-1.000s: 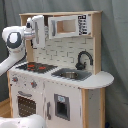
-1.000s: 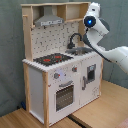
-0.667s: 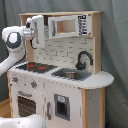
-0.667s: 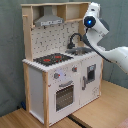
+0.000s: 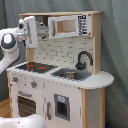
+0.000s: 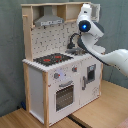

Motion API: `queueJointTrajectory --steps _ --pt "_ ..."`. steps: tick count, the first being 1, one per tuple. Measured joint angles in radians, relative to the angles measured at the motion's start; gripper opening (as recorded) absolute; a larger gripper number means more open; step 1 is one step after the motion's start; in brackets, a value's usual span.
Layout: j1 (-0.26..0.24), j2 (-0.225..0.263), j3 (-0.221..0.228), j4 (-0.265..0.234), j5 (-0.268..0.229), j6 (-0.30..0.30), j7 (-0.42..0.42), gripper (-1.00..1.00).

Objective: Play with the kitchen

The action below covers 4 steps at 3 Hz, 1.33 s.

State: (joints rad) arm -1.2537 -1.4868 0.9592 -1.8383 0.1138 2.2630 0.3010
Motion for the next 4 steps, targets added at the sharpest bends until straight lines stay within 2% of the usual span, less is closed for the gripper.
queueJointTrajectory --steps 1,2,3,4 --pt "0.004 -0.014 0.031 0.096 -0.027 0.0 0.0 1.0" --pt "0.03 -0.031 0.06 0.159 -0.094 0.0 0.0 1.0" --pt "0.072 -0.031 0.097 0.184 -0.185 0.004 -0.001 1.0" --pt "0.11 -0.025 0.146 0.183 -0.266 0.052 -0.029 1.0"
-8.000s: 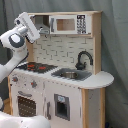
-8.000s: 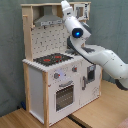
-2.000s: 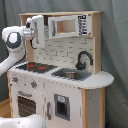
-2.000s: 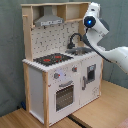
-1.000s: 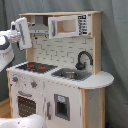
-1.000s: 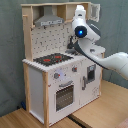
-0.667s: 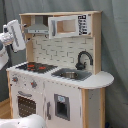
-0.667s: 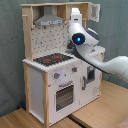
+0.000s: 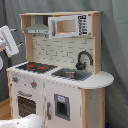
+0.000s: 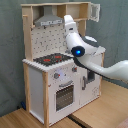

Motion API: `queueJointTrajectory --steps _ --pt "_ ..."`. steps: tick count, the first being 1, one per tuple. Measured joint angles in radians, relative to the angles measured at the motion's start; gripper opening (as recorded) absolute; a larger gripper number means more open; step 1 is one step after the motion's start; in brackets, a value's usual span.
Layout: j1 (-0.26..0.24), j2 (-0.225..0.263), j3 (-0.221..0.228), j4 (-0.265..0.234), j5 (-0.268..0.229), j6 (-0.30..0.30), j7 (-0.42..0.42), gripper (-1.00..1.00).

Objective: Play with the kitchen

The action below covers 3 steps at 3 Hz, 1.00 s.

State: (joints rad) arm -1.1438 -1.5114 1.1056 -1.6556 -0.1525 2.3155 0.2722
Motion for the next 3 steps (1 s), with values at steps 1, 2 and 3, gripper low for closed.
queueJointTrajectory --steps 1,2,3 --pt "0.038 0.001 0.059 -0.001 -0.047 0.069 -0.026 1.0" --pt "0.082 0.0 0.125 -0.004 -0.071 0.136 -0.041 1.0" --pt "0.113 0.003 0.151 -0.027 -0.078 0.218 -0.085 1.0"
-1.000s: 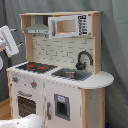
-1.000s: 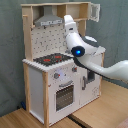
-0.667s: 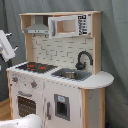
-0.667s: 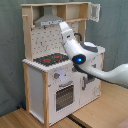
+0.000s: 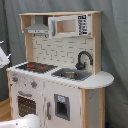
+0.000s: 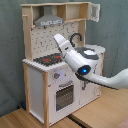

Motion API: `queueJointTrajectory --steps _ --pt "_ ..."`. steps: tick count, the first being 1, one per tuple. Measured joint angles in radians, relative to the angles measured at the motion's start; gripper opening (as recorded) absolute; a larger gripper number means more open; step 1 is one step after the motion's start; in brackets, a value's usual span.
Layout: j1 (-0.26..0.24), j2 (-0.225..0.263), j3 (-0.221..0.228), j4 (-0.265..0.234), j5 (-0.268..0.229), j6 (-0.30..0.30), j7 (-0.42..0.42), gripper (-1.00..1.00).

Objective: Play with the kitchen

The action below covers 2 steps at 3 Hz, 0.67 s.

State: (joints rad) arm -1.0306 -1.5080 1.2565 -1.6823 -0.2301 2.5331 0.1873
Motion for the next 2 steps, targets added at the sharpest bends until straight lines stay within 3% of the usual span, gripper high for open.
queueJointTrajectory --steps 2 --pt "0.068 0.005 0.094 -0.088 -0.003 0.159 -0.043 1.0"
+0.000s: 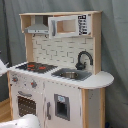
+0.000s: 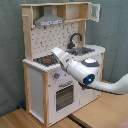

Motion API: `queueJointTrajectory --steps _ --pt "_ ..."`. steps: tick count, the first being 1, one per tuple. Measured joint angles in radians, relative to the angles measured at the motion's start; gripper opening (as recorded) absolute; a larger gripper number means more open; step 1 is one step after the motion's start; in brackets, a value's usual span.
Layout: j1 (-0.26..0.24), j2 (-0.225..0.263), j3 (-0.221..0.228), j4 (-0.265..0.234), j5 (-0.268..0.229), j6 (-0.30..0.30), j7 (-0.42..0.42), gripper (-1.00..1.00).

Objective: Play with the kitchen

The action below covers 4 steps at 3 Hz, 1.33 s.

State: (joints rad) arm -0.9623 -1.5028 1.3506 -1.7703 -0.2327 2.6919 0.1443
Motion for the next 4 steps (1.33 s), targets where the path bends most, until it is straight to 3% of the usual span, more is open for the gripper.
queueJointTrajectory --steps 2,4 --pt "0.078 0.008 0.063 -0.145 0.0 0.138 -0.019 1.0" --pt "0.1 0.032 0.119 -0.26 0.005 0.318 -0.013 1.0"
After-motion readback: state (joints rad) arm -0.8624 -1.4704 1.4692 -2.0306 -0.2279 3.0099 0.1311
